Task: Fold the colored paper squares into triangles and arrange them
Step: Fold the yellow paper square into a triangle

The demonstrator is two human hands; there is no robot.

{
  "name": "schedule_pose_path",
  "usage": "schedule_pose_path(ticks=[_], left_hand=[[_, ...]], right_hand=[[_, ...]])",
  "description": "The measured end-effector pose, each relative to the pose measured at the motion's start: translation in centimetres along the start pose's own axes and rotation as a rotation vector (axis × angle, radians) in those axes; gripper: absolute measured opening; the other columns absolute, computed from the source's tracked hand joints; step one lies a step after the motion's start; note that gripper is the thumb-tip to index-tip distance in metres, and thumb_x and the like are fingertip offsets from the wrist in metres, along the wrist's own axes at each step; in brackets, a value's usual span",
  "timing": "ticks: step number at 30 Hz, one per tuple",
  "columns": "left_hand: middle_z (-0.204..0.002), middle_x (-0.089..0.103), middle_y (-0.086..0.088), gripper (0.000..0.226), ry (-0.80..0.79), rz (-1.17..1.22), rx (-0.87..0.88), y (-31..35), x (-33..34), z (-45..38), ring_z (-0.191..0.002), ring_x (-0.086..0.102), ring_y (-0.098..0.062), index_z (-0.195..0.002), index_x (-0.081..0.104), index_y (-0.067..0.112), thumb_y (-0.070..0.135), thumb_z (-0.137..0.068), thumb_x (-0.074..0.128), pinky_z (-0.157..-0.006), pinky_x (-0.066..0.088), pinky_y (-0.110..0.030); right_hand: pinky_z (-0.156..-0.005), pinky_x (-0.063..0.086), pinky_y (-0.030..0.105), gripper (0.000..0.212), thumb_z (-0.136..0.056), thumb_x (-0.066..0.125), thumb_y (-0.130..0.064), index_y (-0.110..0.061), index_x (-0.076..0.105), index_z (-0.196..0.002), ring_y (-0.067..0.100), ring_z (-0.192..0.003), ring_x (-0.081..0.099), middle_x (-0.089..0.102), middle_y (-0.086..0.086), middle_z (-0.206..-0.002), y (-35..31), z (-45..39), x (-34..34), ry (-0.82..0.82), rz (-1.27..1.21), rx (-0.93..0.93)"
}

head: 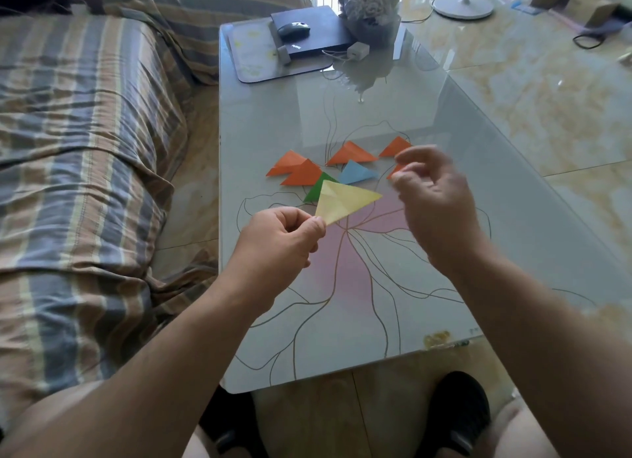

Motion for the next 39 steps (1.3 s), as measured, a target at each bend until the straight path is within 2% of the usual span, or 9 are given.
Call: schedule_pose_path(ticks=[4,7,10,12,14,17,20,28,39], left_hand=[[-0.062,0.053,0.001,0.025,-0.090,0.197,-0.249,-1.3,1.3,-0.1,-0.058,0.047,-0.017,-0.074,0.066,0.013,0.018,-0.097,0.058,-0.062,0.054,-0.035],[-0.063,0.048,0.000,0.023,-0.180,0.387,-0.414,-1.9,2.4,0.4,-0.054,0.042,-0.016,-0.074,0.059,0.015,0.020,-0.096,0.054,-0.061,0.049,-0.032],[-0.066,0.050,0.000,0.023,-0.222,0.386,-0.450,-2.2,2.7,0.5,-0.054,0.045,-0.015,-0.077,0.060,0.016,0.026,-0.097,0.055,-0.062,0.050,-0.034],[-0.074,0.057,-0.003,0.023,-0.128,0.194,-0.319,-2.2,1.6,-0.2,-0.062,0.054,-0.016,-0.088,0.064,0.019,0.038,-0.099,0.058,-0.067,0.056,-0.042],[-0.085,0.066,-0.002,0.018,-0.035,-0.070,-0.026,-0.6,0.6,-0.7,-0.075,0.064,-0.012,-0.097,0.068,0.031,0.048,-0.094,0.066,-0.075,0.059,-0.045],[-0.100,0.067,0.014,0.011,0.023,-0.382,0.404,2.2,0.6,0.2,-0.092,0.066,-0.002,-0.099,0.073,0.037,0.044,-0.090,0.074,-0.080,0.058,-0.029],[-0.101,0.066,0.016,0.008,0.132,-0.492,0.604,3.7,0.5,0.9,-0.095,0.063,-0.003,-0.099,0.078,0.032,0.034,-0.092,0.076,-0.083,0.055,-0.023],[-0.100,0.067,0.012,0.007,0.147,-0.596,0.691,4.2,0.5,1.0,-0.095,0.063,-0.013,-0.096,0.077,0.025,0.027,-0.094,0.071,-0.079,0.058,-0.040],[-0.097,0.066,0.018,0.006,0.169,-0.568,0.625,4.2,-0.4,0.5,-0.093,0.064,-0.008,-0.091,0.075,0.029,0.028,-0.092,0.069,-0.083,0.056,-0.038]], right_hand=[[-0.096,0.043,0.033,0.022,-0.080,0.073,-0.030,-0.034,0.077,-0.101,0.024,-0.116,0.052,0.061,-0.009,-0.117,-2.3,2.3,3.5,-0.255,0.409,-0.503],[-0.091,0.046,0.042,0.006,-0.084,0.077,-0.035,-0.033,0.079,-0.090,0.024,-0.112,0.052,0.066,-0.010,-0.110,-2.0,3.0,4.6,-0.288,0.466,-0.577],[-0.083,0.050,0.047,0.012,-0.087,0.070,-0.041,-0.034,0.078,-0.084,0.020,-0.103,0.056,0.067,-0.016,-0.099,-2.0,2.8,4.5,-0.263,0.452,-0.589],[-0.081,0.051,0.048,0.014,-0.087,0.065,-0.043,-0.035,0.076,-0.082,0.019,-0.101,0.056,0.066,-0.018,-0.095,-1.9,2.7,4.4,-0.255,0.462,-0.557],[-0.082,0.051,0.049,0.016,-0.086,0.063,-0.045,-0.035,0.075,-0.082,0.018,-0.099,0.057,0.066,-0.019,-0.093,-1.4,2.6,4.5,-0.259,0.478,-0.515],[-0.085,0.051,0.050,0.019,-0.085,0.060,-0.048,-0.036,0.075,-0.085,0.018,-0.100,0.058,0.065,-0.021,-0.091,-1.1,2.4,4.9,-0.272,0.473,-0.482],[-0.085,0.052,0.048,0.020,-0.086,0.059,-0.048,-0.037,0.075,-0.086,0.017,-0.100,0.057,0.066,-0.022,-0.089,-1.2,2.5,4.7,-0.272,0.439,-0.465],[-0.083,0.053,0.049,0.021,-0.086,0.062,-0.054,-0.039,0.077,-0.088,0.015,-0.101,0.059,0.069,-0.026,-0.091,-1.4,2.4,4.4,-0.258,0.429,-0.488],[-0.083,0.054,0.043,0.008,-0.087,0.077,-0.029,-0.035,0.077,-0.082,0.016,-0.094,0.062,0.071,-0.018,-0.090,-1.6,1.9,3.8,-0.279,0.447,-0.483]])
Point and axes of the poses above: each hand's wrist, its own z-axis away from the middle knuckle, its own x-axis out of the palm, y = z × x, the point moved 8 cm from there along -z, towards the middle knuckle
